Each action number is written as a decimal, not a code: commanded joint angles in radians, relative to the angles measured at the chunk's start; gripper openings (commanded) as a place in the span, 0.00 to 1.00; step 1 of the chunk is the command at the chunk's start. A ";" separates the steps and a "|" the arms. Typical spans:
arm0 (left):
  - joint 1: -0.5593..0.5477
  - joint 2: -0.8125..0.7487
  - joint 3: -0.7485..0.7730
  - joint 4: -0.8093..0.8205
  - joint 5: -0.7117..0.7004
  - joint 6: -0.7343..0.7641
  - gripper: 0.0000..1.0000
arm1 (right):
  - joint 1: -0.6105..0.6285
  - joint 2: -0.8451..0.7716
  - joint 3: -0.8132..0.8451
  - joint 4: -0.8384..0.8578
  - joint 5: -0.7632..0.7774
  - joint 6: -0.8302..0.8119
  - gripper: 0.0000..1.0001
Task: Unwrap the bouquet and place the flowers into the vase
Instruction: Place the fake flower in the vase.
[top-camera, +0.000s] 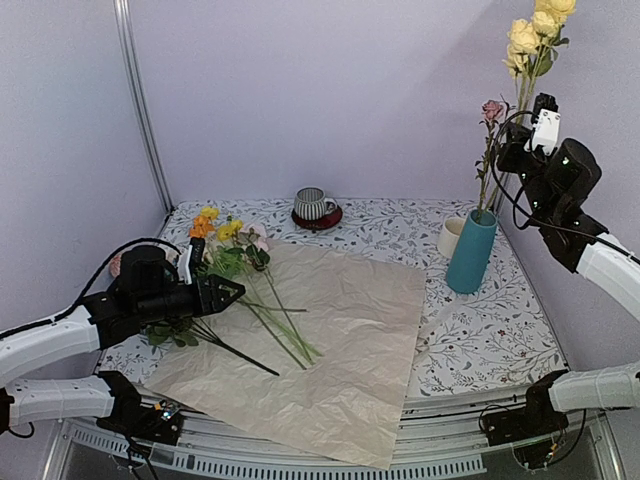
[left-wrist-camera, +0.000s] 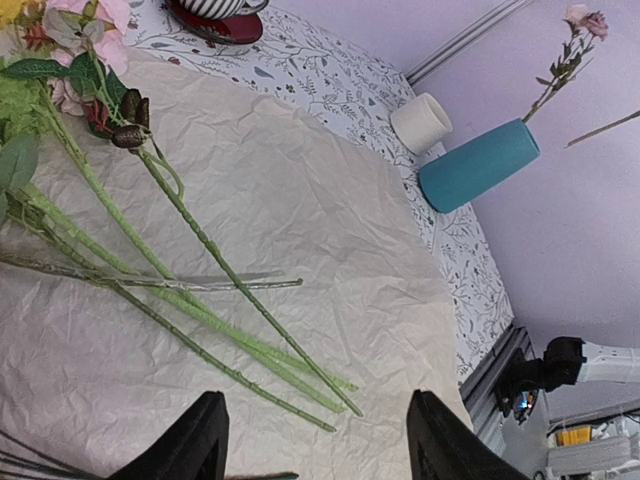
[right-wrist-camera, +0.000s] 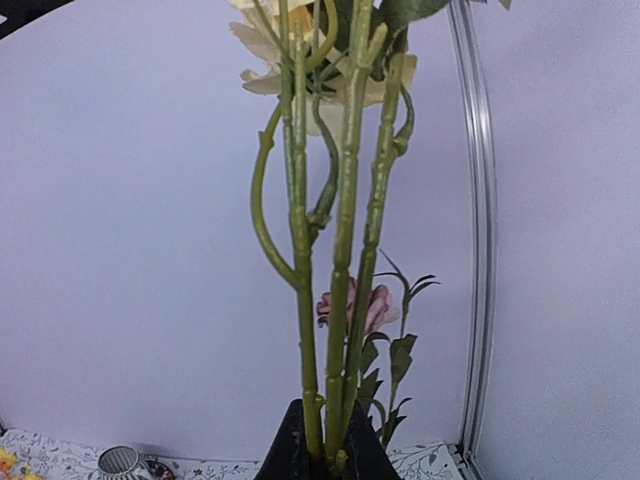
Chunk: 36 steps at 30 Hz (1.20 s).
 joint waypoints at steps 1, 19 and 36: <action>-0.011 -0.003 -0.010 0.016 -0.002 0.021 0.63 | -0.071 -0.029 -0.014 0.093 -0.087 0.048 0.02; -0.012 0.000 0.001 0.013 -0.002 0.025 0.63 | -0.219 0.053 -0.076 0.170 -0.373 0.123 0.02; -0.012 0.028 0.012 0.010 -0.007 0.033 0.63 | -0.227 0.168 -0.160 0.278 -0.317 0.042 0.03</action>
